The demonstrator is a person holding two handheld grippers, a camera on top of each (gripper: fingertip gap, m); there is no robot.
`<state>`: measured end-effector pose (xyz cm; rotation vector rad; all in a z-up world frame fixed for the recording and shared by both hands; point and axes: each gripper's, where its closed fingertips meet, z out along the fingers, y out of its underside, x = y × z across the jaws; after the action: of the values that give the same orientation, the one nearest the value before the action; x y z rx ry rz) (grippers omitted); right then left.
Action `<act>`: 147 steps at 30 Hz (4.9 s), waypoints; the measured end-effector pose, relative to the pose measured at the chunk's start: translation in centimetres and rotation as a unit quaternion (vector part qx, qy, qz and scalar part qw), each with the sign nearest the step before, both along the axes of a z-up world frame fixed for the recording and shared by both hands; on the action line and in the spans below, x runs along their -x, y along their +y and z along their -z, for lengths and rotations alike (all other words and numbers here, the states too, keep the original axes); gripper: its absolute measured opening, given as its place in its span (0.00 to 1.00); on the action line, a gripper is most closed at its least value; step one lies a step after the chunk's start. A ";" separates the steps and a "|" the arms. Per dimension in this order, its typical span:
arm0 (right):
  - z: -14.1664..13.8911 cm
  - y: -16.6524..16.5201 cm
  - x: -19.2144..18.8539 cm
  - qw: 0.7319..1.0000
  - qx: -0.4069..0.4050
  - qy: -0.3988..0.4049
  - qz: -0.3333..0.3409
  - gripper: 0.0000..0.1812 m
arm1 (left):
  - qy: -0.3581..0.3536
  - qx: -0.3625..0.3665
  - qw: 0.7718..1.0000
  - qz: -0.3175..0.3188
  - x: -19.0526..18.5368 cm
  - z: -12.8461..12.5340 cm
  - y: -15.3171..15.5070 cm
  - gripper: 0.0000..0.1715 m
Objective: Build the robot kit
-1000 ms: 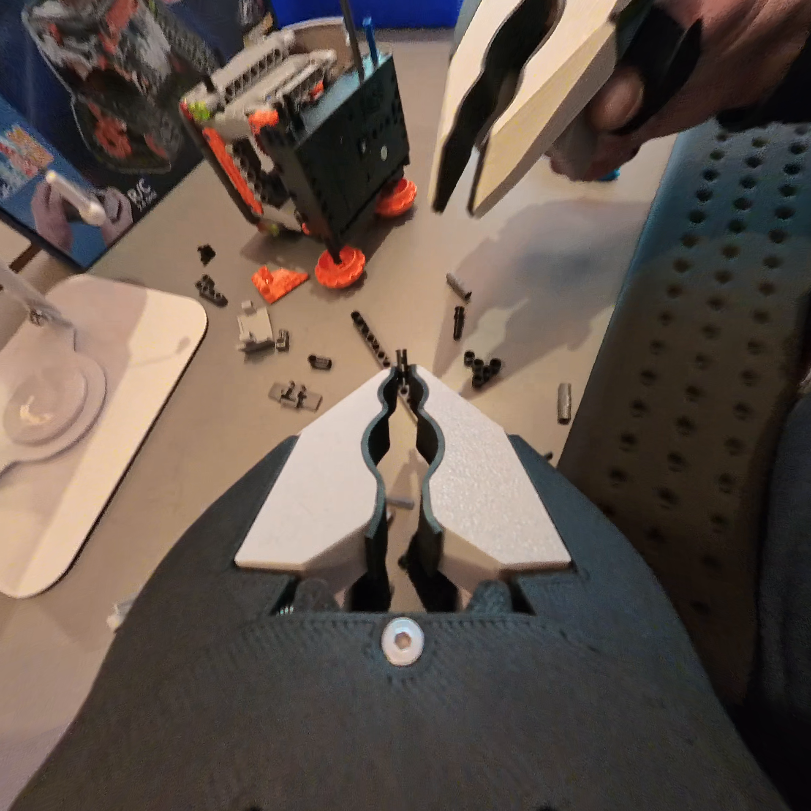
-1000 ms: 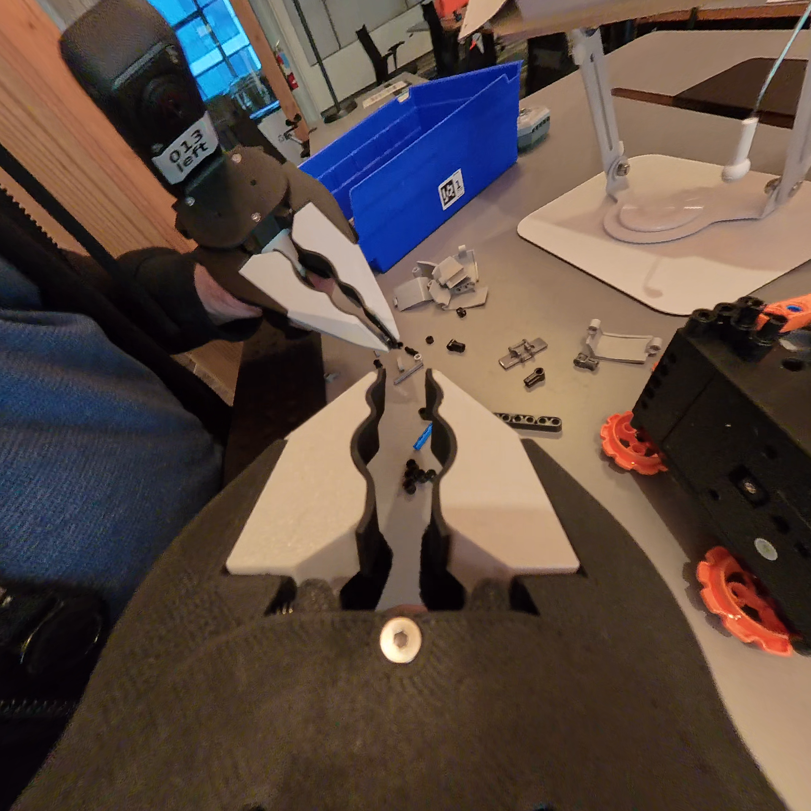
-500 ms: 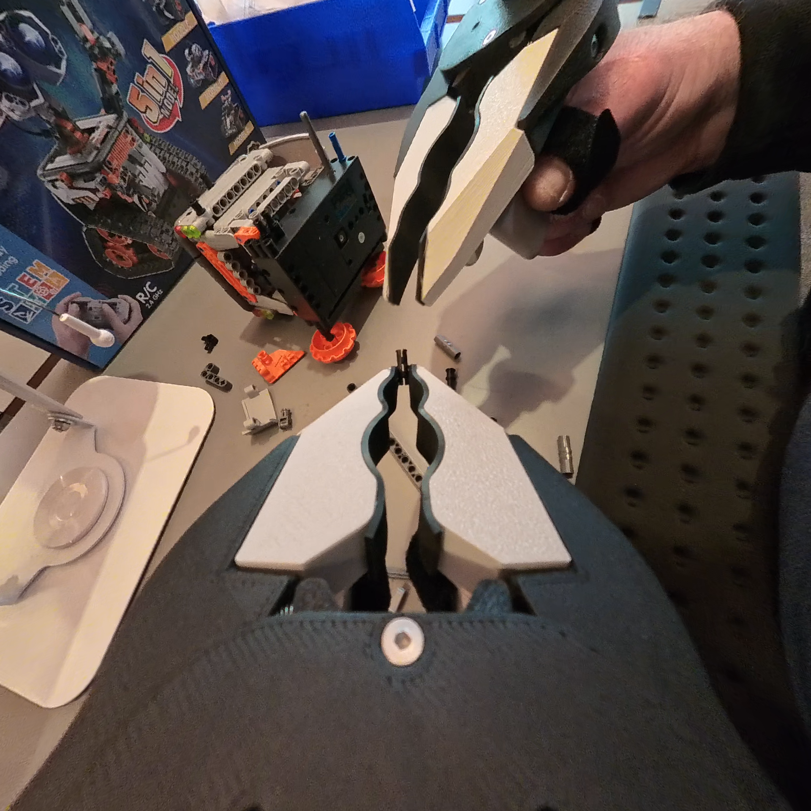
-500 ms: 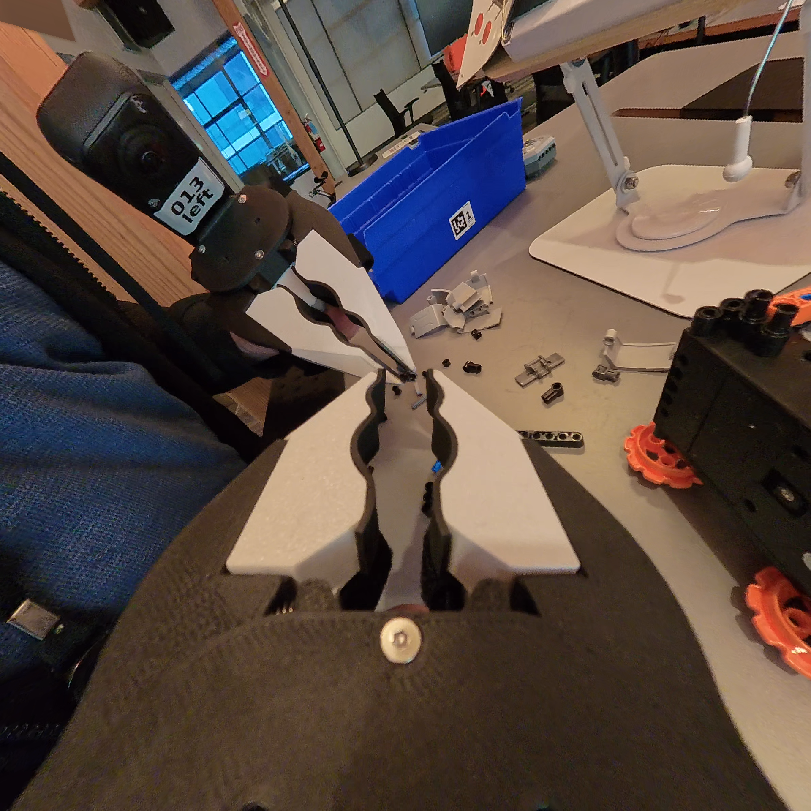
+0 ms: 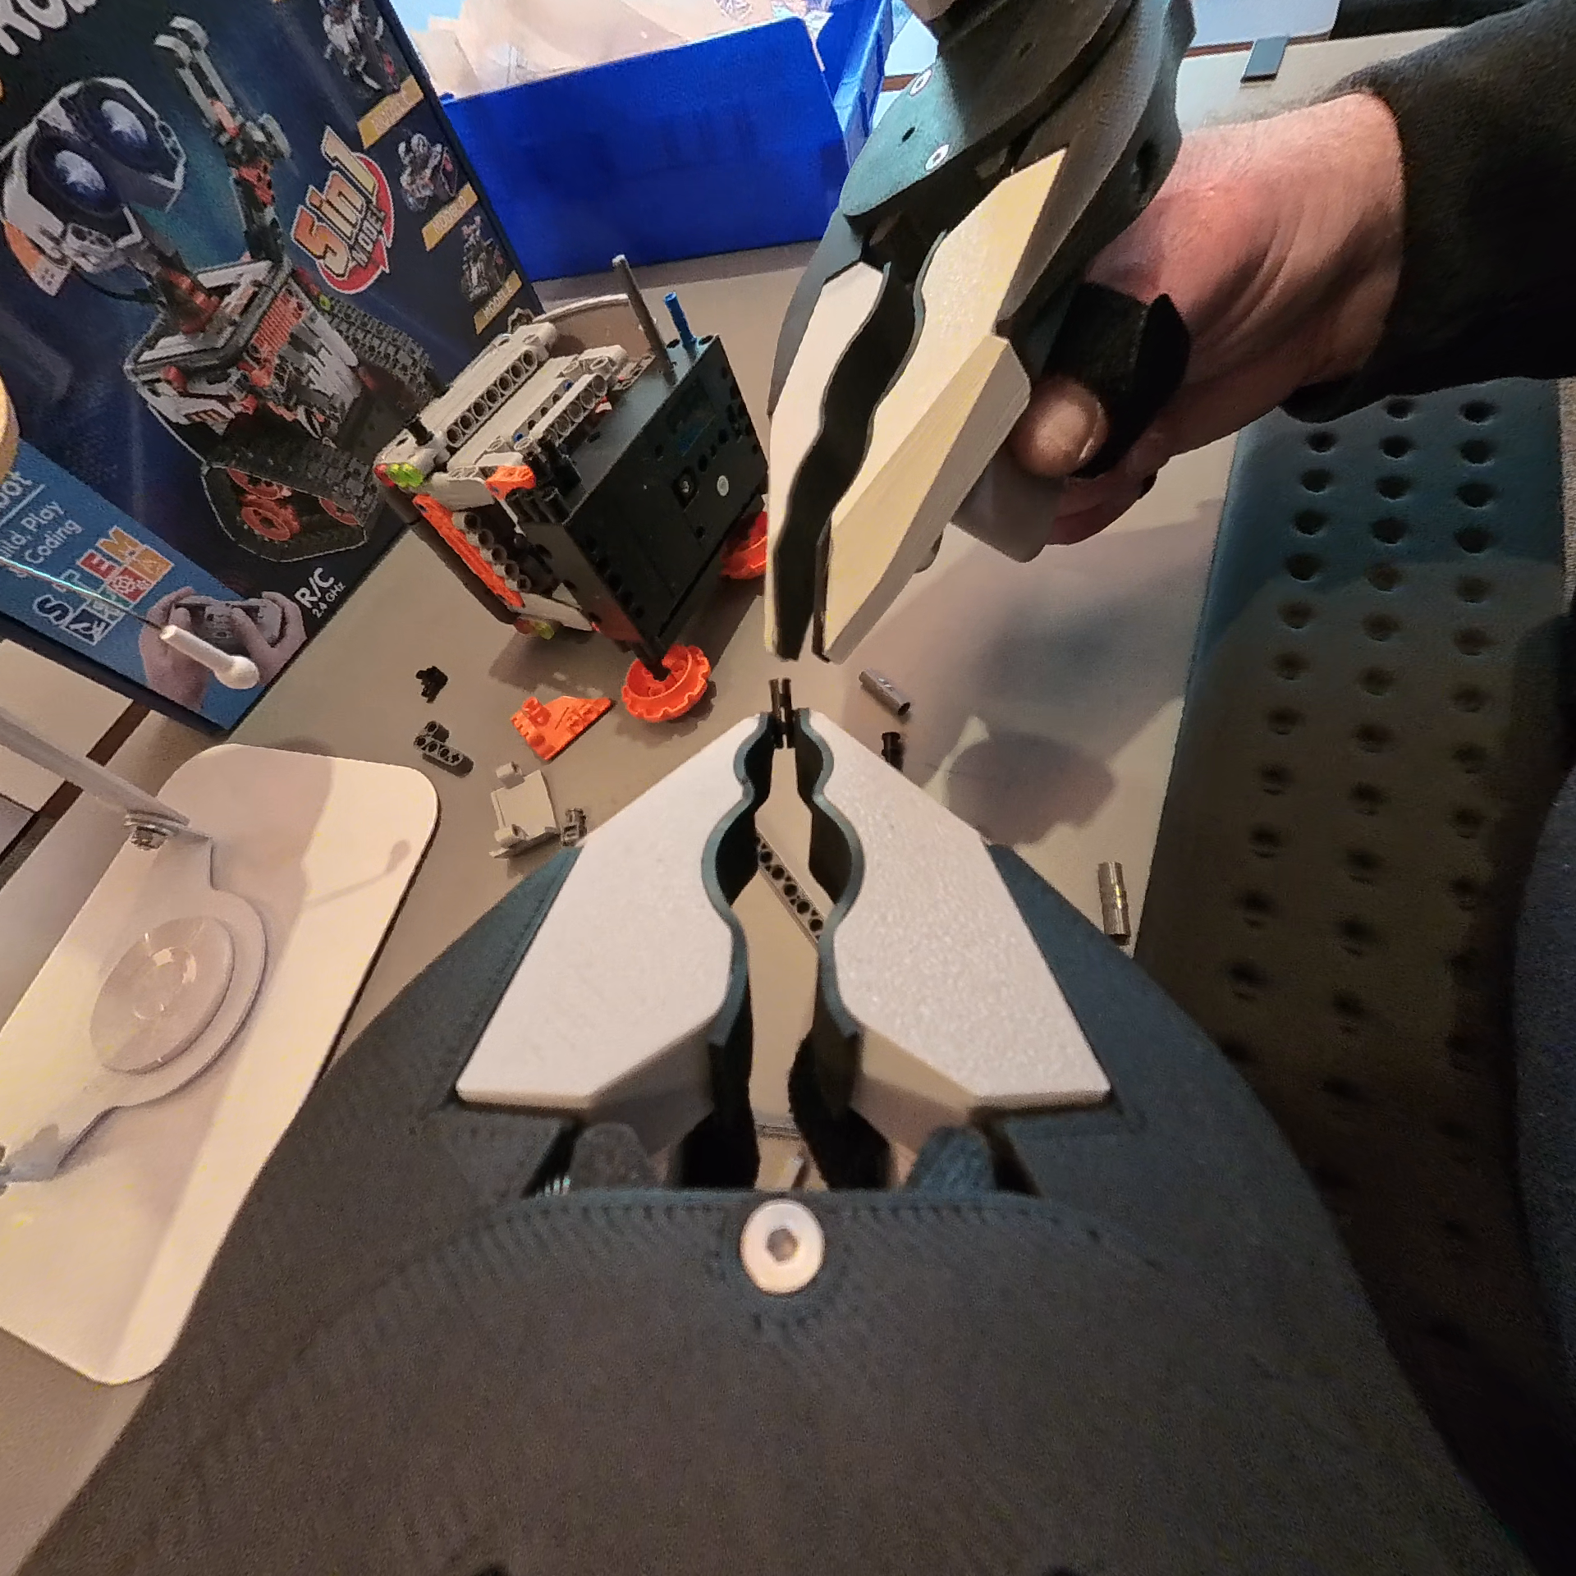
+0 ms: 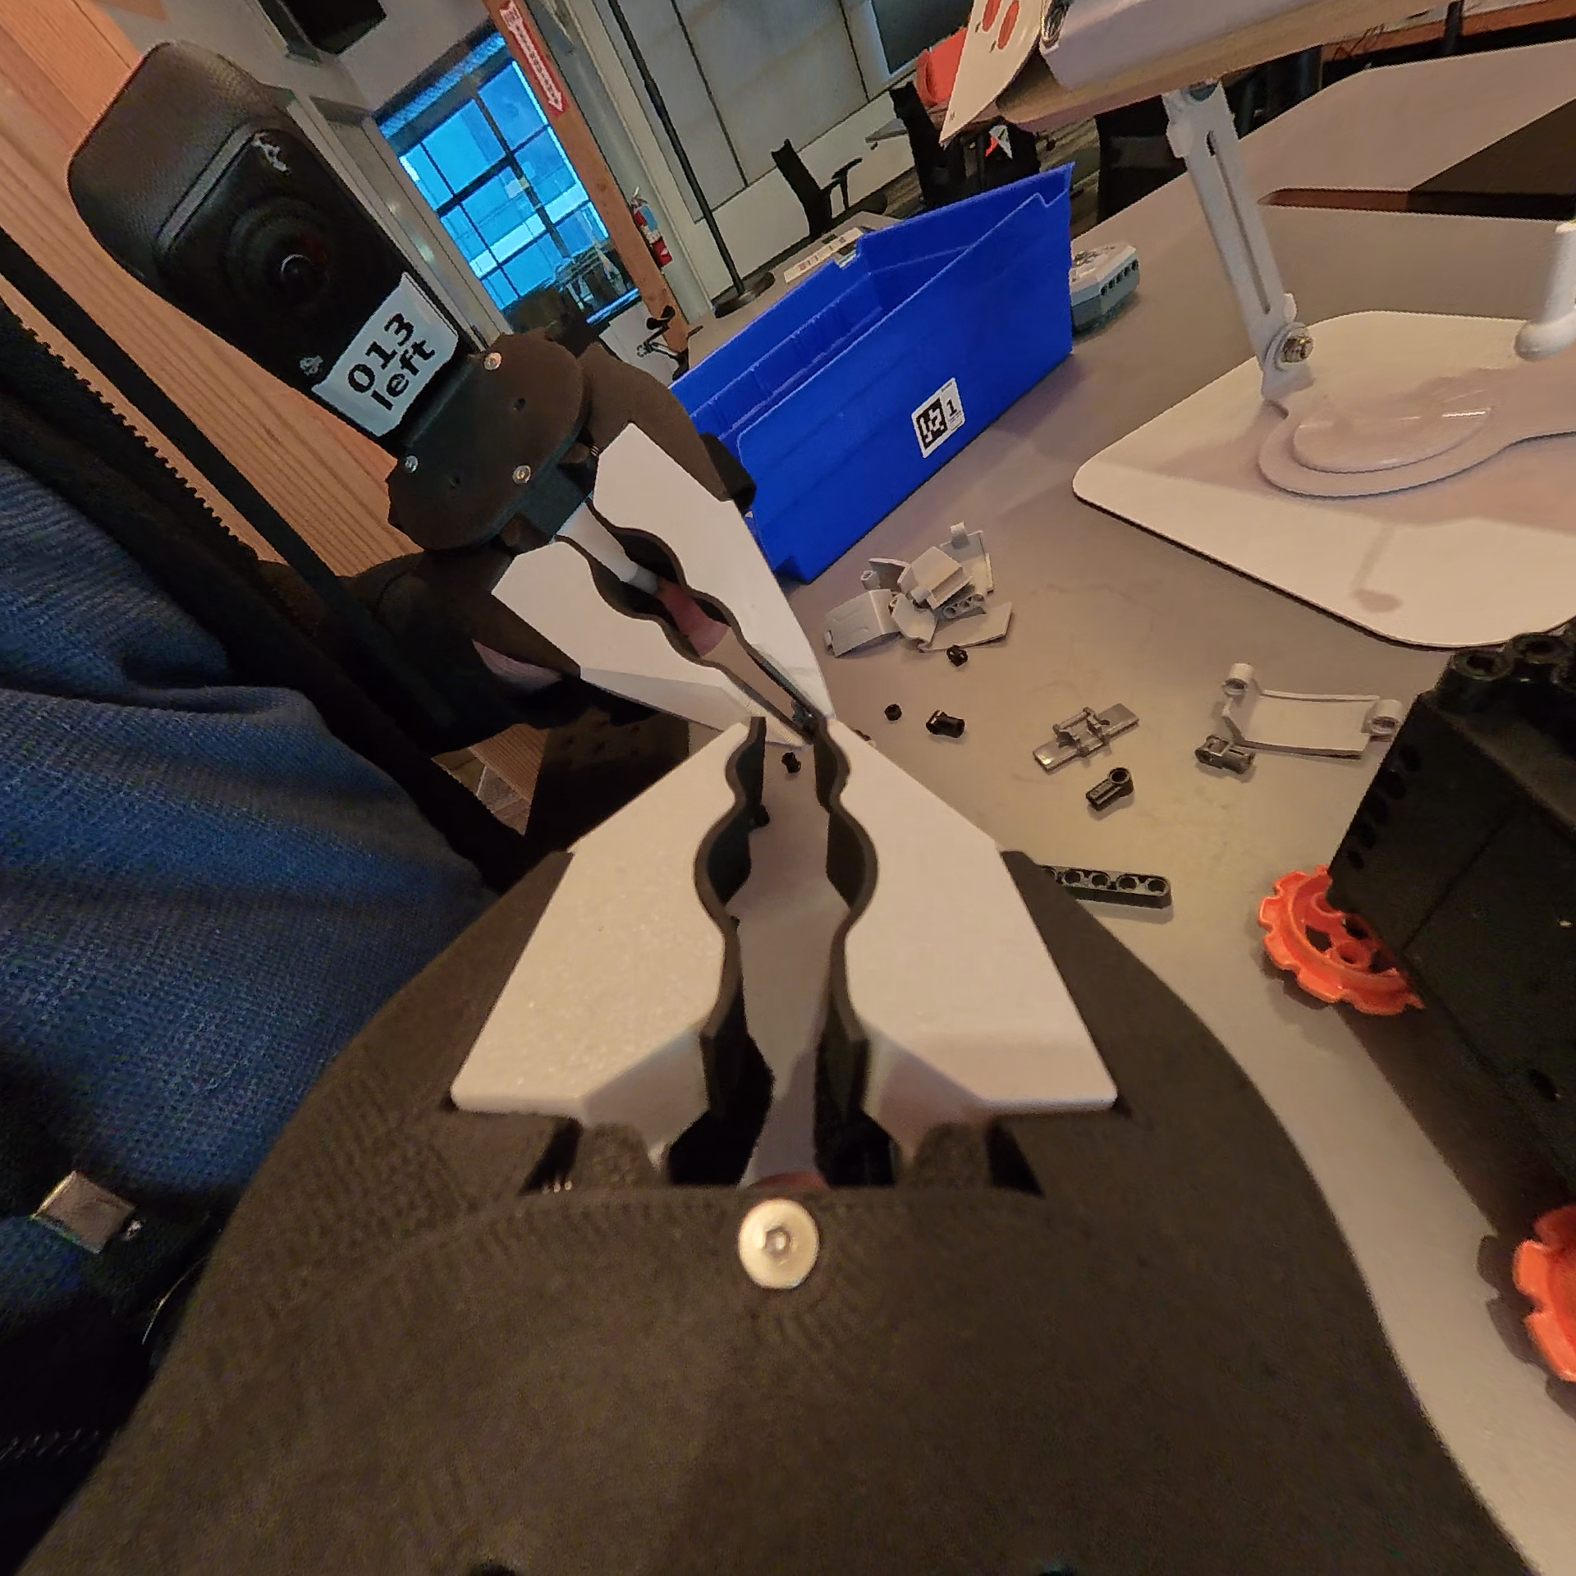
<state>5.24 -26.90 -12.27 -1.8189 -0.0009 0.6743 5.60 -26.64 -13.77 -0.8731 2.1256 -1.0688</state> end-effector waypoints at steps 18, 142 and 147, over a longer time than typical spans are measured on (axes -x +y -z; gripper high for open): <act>0.2 0.2 -0.8 1.000 0.006 -0.006 0.011 0.07 | 0.003 0.010 1.000 -0.005 -0.1 0.0 0.6 0.02; 10.4 -5.5 0.3 0.894 0.221 -0.388 -0.046 0.01 | 0.151 -0.036 0.987 0.032 0.7 10.2 -5.5 0.04; 10.4 -5.5 0.3 0.900 0.219 -0.376 -0.043 0.01 | 0.155 -0.036 0.987 0.031 0.7 10.2 -5.5 0.04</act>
<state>4.98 -32.36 -22.63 -2.4279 -0.4792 -0.0220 4.85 -32.12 -24.00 -0.9988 2.4442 -0.9287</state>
